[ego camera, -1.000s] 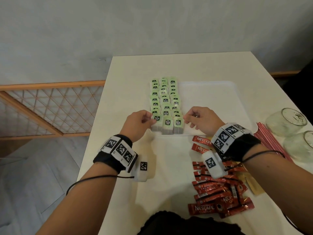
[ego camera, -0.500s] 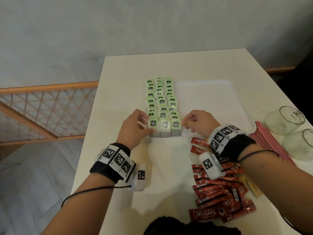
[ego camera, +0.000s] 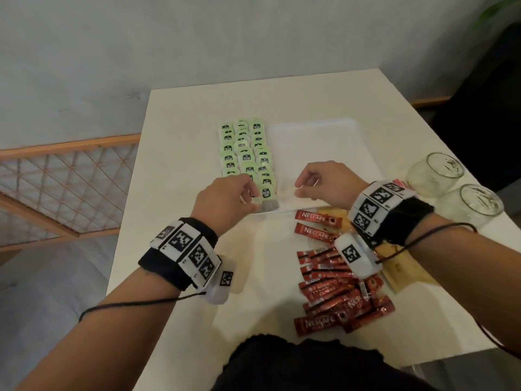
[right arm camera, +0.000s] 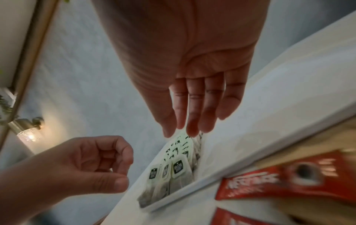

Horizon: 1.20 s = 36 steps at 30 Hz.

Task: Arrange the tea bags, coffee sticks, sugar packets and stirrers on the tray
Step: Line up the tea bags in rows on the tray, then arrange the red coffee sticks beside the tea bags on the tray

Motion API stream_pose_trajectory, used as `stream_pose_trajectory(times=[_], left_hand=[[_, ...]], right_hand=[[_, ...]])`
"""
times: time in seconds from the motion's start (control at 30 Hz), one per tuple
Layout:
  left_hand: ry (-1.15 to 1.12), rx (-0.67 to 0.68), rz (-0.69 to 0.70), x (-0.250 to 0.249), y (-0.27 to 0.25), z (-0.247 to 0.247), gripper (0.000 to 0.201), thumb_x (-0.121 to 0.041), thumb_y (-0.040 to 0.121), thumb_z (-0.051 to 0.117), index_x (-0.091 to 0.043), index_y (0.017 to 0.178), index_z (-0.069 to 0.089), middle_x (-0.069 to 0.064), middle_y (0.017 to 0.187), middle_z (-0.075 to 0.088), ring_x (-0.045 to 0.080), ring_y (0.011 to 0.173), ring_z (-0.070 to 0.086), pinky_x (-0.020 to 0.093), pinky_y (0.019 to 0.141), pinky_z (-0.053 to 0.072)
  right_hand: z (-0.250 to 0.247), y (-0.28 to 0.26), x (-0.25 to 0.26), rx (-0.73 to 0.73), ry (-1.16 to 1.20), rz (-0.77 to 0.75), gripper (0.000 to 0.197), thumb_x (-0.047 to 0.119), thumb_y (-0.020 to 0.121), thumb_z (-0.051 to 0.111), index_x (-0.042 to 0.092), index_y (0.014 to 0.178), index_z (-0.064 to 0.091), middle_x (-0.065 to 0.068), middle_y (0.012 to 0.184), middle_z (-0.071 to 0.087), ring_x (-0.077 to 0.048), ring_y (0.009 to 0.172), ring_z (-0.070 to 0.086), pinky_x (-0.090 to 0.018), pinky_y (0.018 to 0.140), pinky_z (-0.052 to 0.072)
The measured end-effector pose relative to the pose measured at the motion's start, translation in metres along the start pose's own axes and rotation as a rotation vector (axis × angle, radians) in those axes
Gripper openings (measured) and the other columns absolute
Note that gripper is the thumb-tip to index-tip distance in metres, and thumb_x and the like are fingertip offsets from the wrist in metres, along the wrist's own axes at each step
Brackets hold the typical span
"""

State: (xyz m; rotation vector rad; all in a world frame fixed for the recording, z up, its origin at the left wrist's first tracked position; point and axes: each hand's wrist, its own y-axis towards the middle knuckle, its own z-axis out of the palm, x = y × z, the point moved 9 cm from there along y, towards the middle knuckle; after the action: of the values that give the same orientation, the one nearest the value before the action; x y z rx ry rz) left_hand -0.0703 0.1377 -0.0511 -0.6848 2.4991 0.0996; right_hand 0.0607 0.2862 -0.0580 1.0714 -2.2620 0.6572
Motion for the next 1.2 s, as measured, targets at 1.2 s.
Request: stream_pose_trajectory(times=[1.2], left_hand=[[0.558, 0.4, 0.394, -0.124, -0.088, 0.146, 0.052, -0.043, 0.094, 0.056, -0.009, 0.13, 0.04, 0.009, 0.129, 0.051, 0.027, 0.113, 0.054, 0.036, 0.078, 0.043]], right_hand=[[0.041, -0.16, -0.077, 0.12, -0.442, -0.077, 0.048, 0.049, 0.069, 0.08, 0.031, 0.11, 0.065, 0.007, 0.103, 0.062, -0.012, 0.092, 0.055, -0.032, 0.085, 0.046]])
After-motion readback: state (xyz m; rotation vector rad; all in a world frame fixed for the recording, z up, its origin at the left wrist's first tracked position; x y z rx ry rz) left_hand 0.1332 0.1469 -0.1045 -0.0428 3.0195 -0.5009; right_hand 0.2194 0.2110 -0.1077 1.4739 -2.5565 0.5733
